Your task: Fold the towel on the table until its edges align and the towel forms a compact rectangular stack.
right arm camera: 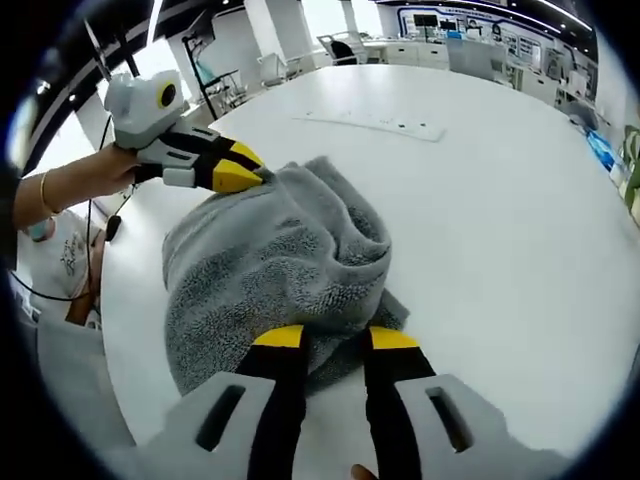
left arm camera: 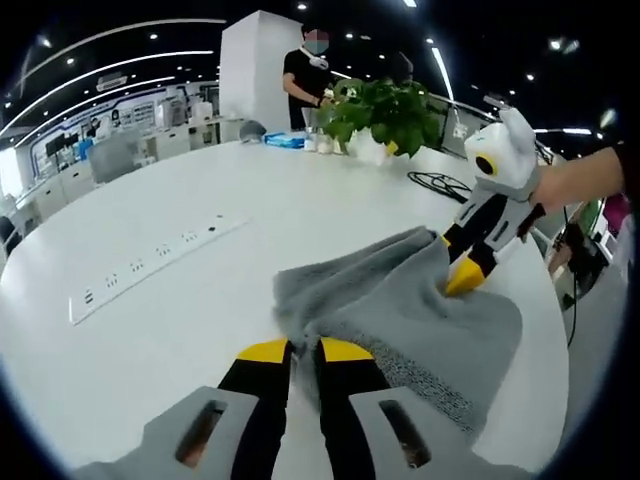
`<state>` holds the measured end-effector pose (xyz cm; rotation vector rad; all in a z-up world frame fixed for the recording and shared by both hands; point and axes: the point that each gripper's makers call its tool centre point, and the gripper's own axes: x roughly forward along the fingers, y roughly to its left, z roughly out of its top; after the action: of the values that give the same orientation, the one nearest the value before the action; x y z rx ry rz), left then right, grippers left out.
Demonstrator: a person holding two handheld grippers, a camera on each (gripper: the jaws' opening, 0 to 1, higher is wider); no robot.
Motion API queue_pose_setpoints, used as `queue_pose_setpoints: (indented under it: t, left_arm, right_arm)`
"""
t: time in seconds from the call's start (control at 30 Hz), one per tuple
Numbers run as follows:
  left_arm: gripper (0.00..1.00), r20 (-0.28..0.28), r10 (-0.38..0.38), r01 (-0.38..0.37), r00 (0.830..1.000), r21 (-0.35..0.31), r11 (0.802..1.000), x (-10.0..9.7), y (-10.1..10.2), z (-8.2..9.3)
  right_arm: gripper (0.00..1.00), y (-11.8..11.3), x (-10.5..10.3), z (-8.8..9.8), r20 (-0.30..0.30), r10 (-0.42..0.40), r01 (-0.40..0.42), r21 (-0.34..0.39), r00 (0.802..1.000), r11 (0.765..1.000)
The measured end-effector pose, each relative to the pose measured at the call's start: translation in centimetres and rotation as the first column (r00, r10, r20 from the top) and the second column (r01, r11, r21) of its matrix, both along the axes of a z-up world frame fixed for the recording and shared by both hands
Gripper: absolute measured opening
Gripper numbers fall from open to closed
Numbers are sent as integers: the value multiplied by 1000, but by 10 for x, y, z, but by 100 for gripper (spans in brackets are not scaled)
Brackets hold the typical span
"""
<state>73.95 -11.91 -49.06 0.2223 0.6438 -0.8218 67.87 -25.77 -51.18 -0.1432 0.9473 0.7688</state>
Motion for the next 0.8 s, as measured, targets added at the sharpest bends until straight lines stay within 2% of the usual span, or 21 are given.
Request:
queue_pose_setpoints:
  t: [0.17, 0.33, 0.4, 0.5, 0.63, 0.8]
  left_arm:
    - [12, -16, -6, 6, 1000, -6, 1000, 2, 0, -9]
    - [19, -37, 41, -42, 998, -16, 999, 6, 4, -9]
    - [16, -78, 55, -58, 995, -43, 997, 1, 1, -11]
    - [13, -95, 59, -65, 994, -53, 996, -4, 0, -13]
    - [11, -62, 57, -58, 996, 1, 998, -15, 0, -12]
    - [10, -40, 77, -76, 996, 32, 997, -36, 1, -11]
  right_arm:
    - [20, 0, -2, 0, 0, -11, 11, 14, 1000, 1000]
    - [19, -1, 0, -2, -4, -32, 32, 40, 999, 999]
    - [19, -1, -1, -1, -3, -38, 38, 43, 999, 998]
    - [18, 0, -1, -1, -2, -45, 45, 44, 999, 998]
    - [18, 1, -3, -1, 5, -47, 47, 43, 999, 998]
    - [16, 0, -11, 1, 9, -43, 43, 38, 999, 998]
